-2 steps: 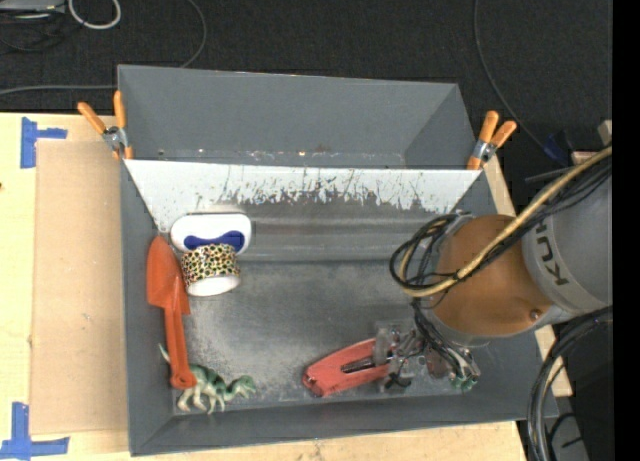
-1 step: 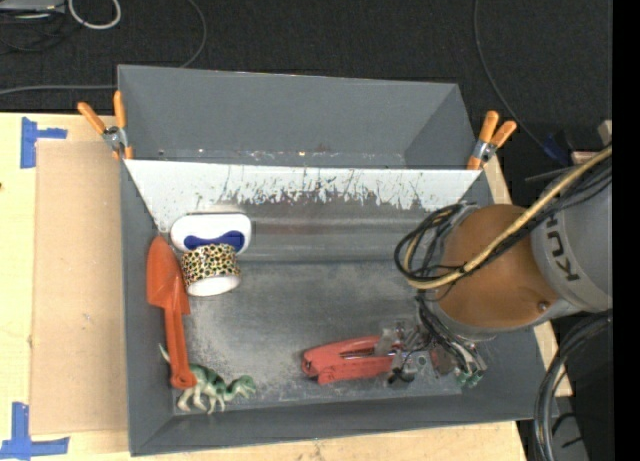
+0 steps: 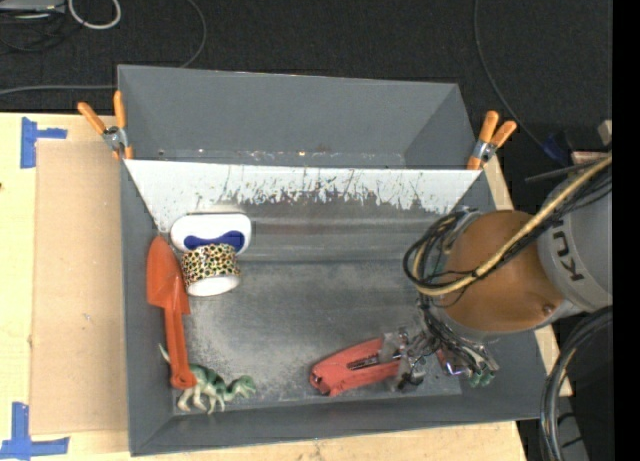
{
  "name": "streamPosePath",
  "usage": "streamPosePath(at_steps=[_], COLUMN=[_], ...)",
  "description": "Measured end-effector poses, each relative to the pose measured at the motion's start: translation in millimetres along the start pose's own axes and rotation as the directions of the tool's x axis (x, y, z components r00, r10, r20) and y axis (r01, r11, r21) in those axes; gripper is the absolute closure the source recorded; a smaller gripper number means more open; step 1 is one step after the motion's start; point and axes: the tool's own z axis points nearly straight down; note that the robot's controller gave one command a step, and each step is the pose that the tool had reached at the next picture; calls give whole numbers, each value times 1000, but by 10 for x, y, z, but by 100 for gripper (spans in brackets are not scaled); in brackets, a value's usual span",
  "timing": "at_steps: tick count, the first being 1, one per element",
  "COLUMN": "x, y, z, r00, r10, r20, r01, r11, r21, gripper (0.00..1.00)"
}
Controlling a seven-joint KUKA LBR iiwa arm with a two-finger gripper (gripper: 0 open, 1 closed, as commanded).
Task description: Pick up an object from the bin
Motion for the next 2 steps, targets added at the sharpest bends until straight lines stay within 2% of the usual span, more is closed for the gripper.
streamPosePath(at_steps=[1, 2], x=[11, -883], y=[19, -364], z=[-119, -843], r00=[1000, 997], r10=[-1, 71], r20=[-5, 6], r01=[1, -71], r11=[1000, 997], r21=[-2, 2], gripper=[100, 100])
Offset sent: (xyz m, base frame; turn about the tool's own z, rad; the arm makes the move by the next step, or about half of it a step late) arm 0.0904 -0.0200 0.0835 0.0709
